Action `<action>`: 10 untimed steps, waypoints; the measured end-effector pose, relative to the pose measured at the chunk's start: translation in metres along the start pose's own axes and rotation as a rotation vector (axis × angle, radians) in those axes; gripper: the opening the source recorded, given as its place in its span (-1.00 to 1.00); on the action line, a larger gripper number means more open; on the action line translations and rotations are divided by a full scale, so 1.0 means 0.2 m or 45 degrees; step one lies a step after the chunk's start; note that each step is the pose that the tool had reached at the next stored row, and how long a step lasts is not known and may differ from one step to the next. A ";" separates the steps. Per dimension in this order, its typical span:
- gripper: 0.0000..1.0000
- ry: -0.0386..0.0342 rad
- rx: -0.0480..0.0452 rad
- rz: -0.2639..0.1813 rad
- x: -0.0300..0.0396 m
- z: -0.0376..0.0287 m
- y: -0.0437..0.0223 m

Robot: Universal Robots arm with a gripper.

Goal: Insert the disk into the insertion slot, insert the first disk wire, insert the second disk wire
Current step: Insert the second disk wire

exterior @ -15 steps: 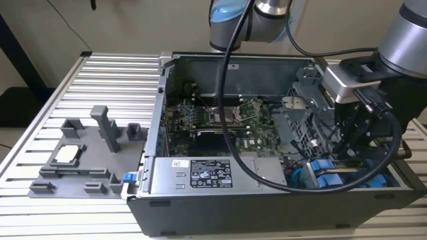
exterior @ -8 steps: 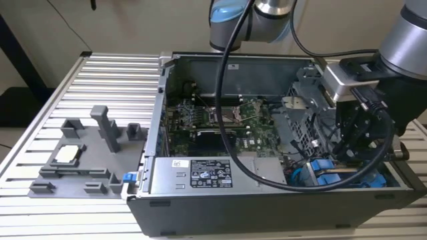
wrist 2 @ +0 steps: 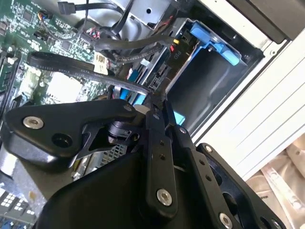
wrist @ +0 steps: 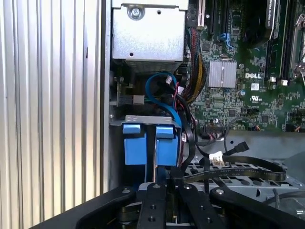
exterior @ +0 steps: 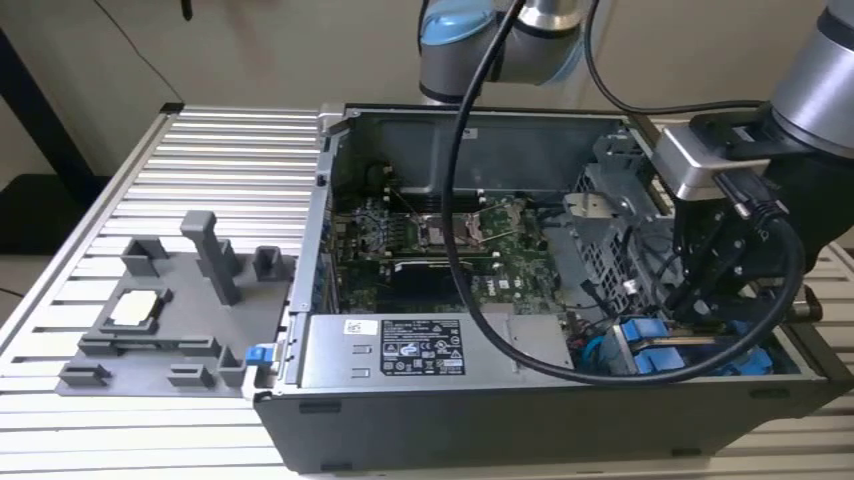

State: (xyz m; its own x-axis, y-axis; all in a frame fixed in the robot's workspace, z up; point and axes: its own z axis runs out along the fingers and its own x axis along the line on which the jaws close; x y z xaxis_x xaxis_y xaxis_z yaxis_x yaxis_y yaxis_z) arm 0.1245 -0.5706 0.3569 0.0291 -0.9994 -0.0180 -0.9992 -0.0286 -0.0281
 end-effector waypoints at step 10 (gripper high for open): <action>-0.68 -0.0588 -0.019 0.002 0.003 0.016 -0.050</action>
State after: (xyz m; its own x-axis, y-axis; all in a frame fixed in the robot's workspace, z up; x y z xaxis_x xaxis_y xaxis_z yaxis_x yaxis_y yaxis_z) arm 0.1345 -0.5707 0.3539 0.0283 -0.9975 -0.0641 -0.9995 -0.0275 -0.0131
